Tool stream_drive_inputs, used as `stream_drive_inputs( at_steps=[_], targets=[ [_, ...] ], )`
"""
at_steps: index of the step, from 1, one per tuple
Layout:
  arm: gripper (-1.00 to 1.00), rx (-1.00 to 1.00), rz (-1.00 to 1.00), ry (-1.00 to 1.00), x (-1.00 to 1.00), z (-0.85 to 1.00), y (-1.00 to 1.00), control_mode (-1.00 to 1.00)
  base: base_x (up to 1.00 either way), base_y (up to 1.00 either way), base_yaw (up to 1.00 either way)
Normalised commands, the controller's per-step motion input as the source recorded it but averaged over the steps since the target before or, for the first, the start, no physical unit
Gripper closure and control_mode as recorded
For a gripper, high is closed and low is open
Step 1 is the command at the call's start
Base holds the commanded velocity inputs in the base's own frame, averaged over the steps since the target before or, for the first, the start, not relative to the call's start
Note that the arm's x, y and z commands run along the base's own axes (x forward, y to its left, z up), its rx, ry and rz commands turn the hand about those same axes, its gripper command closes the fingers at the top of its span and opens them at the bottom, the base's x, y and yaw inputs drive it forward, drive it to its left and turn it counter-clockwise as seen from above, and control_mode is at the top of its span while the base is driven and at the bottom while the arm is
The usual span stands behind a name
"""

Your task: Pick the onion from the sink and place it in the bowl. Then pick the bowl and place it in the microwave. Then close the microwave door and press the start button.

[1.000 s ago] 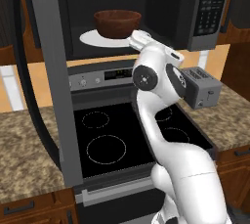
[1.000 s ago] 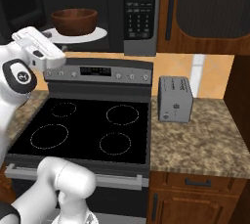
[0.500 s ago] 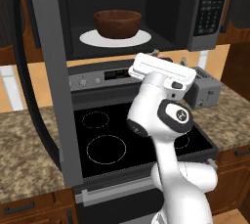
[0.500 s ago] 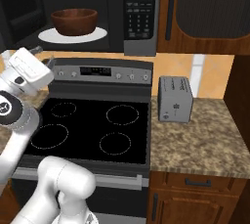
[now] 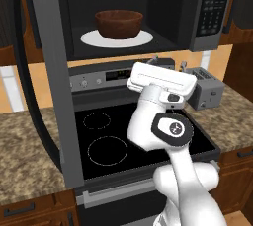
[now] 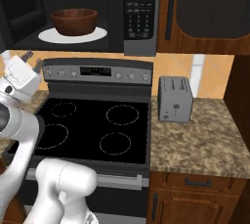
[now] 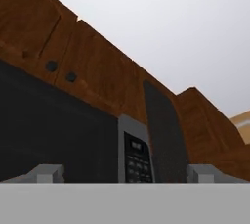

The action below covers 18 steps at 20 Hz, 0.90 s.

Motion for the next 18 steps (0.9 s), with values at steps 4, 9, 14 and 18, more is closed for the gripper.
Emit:
stream_drive_inputs(
  at_steps=[4,9,14,18],
  targets=[
    [-1.0,-0.14,0.0,0.0,-0.53,-0.07,0.63,-1.0,0.0,0.0,0.0],
    [-1.0,-0.07,-0.01,0.0,-0.37,-0.07,0.81,-1.0,0.0,0.0,0.0],
    [-1.0,-0.01,-0.01,0.0,-0.28,-0.01,0.79,-1.0,0.0,0.0,0.0],
    [-1.0,0.0,0.0,0.02,-0.11,-0.19,0.55,-1.0,0.0,0.0,0.0]
  ],
)
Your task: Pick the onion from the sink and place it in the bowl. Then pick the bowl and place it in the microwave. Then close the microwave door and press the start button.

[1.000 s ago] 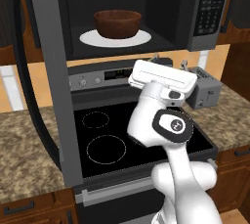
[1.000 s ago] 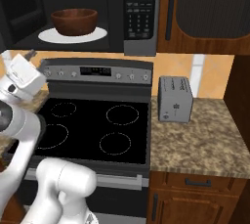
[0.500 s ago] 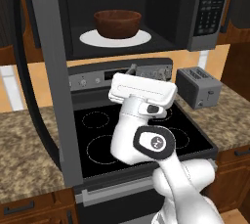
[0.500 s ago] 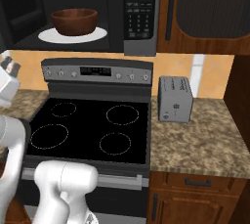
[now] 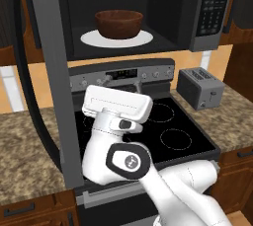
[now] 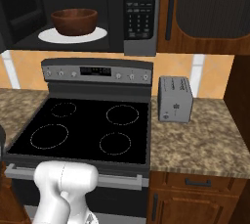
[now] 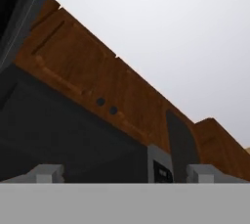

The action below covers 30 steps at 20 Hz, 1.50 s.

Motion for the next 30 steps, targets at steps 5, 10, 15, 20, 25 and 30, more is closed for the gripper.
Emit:
stream_drive_inputs(
  at_steps=[5,10,15,20,25,30],
  targets=[
    [-1.0,0.0,0.0,0.02,-0.01,-0.43,0.4,-1.0,0.0,0.0,0.0],
    [-1.0,0.0,0.0,0.02,-0.01,-0.47,0.54,-1.0,0.0,0.0,0.0],
    [-1.0,0.0,0.0,0.02,0.01,-0.39,0.76,-1.0,0.0,0.0,0.0],
    [-1.0,0.0,0.0,0.02,0.11,-0.3,0.95,-1.0,0.0,0.0,0.0],
    [-1.0,0.0,0.0,0.0,0.11,-0.15,0.88,-1.0,0.0,0.0,0.0],
    [-1.0,0.08,0.0,-0.04,-0.07,0.01,0.25,-1.0,0.0,0.0,0.0]
  ],
)
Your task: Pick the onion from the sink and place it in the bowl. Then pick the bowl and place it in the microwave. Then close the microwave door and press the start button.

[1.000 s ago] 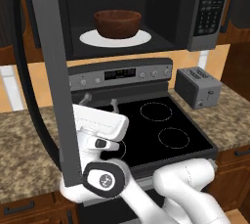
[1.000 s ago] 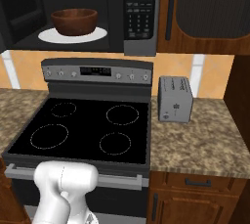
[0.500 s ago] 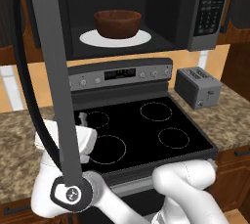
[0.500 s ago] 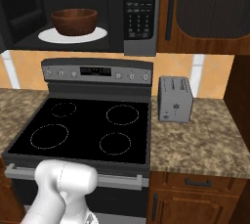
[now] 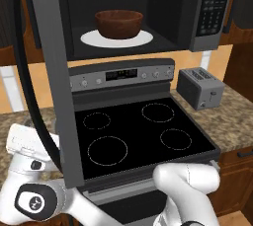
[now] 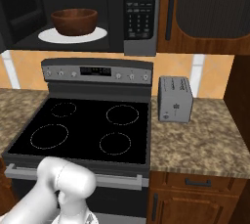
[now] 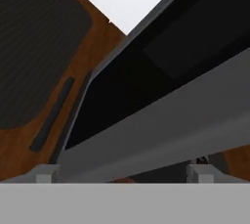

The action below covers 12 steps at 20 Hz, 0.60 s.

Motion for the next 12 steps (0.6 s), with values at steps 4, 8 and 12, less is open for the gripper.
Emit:
stream_drive_inputs(
  at_steps=[4,8,12],
  targets=[
    [-1.0,0.24,0.0,-0.12,-0.23,0.21,-0.11,-1.0,0.0,0.0,0.0],
    [-1.0,0.25,0.0,-0.11,-0.11,0.44,-0.37,-1.0,0.0,0.0,0.0],
    [-1.0,0.23,0.01,-0.09,0.0,0.44,-0.74,-1.0,0.0,0.0,0.0]
  ],
)
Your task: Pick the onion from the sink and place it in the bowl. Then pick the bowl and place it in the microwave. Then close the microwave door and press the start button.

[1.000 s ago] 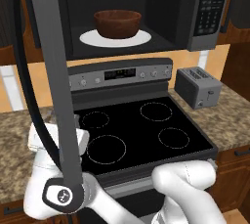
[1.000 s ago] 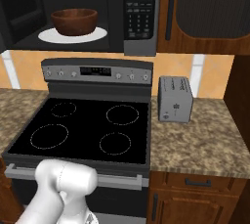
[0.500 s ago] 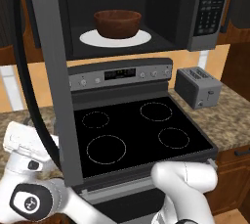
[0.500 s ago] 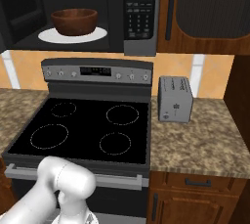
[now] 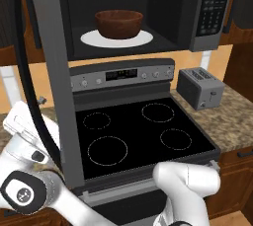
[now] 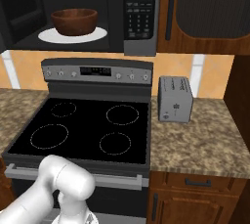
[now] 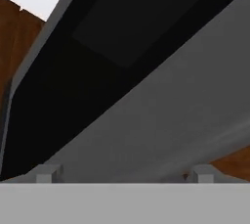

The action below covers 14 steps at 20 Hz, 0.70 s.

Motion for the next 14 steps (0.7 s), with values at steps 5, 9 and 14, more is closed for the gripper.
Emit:
stream_drive_inputs(
  at_steps=[5,9,14],
  targets=[
    [-1.0,0.27,0.11,-0.09,-0.01,0.31,-1.0,-1.0,0.0,0.0,0.0],
    [-1.0,0.32,0.23,-0.11,-0.01,0.28,-1.0,-1.0,0.0,0.0,0.0],
    [-1.0,0.38,0.26,-0.04,0.01,0.52,-1.0,-1.0,0.0,0.0,0.0]
  ],
)
